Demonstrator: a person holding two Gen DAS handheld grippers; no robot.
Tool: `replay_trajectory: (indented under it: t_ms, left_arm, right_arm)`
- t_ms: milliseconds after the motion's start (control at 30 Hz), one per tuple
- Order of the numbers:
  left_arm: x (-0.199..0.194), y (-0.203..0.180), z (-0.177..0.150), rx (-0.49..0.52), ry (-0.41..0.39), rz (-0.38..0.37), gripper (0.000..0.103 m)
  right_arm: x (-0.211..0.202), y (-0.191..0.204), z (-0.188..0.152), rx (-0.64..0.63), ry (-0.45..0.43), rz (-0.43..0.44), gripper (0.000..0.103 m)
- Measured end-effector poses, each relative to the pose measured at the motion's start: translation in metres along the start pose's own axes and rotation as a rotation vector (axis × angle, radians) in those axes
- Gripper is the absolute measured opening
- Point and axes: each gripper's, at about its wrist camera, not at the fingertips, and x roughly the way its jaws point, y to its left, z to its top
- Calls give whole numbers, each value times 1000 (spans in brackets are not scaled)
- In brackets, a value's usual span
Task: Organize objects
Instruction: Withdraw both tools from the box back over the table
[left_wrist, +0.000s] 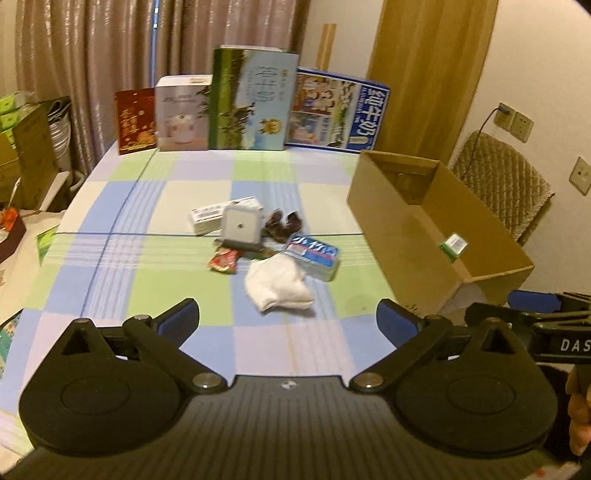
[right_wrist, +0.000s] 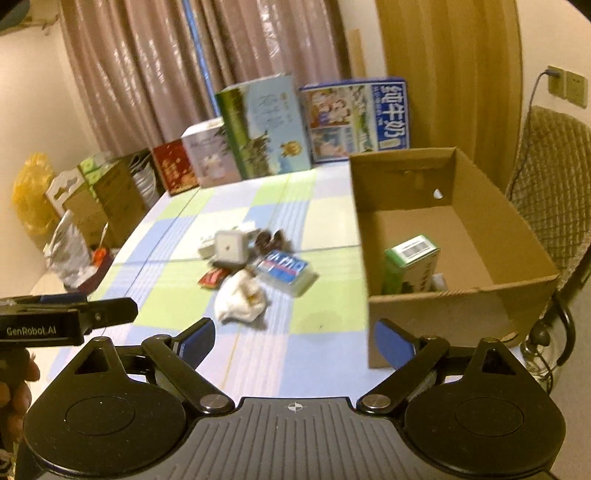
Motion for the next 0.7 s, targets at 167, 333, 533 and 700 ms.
replay_trajectory:
  t_ms: [167,333,533,700]
  left_arm:
    - [-4,17,-8,-22,0,24,101]
    - [-4,29,-10,-40,-4,36,101]
    - [0,36,-8,-44,-1,37,101]
    - [11,36,-6,-19,11,39,101]
  right_arm:
    - [8,12,-6,-16,11,9,91]
    - [15,19,-10,-31,19,12,91]
    - [24,21,-14,-45,32,14,91]
    - [33,26,-17,-77,34,-12,91]
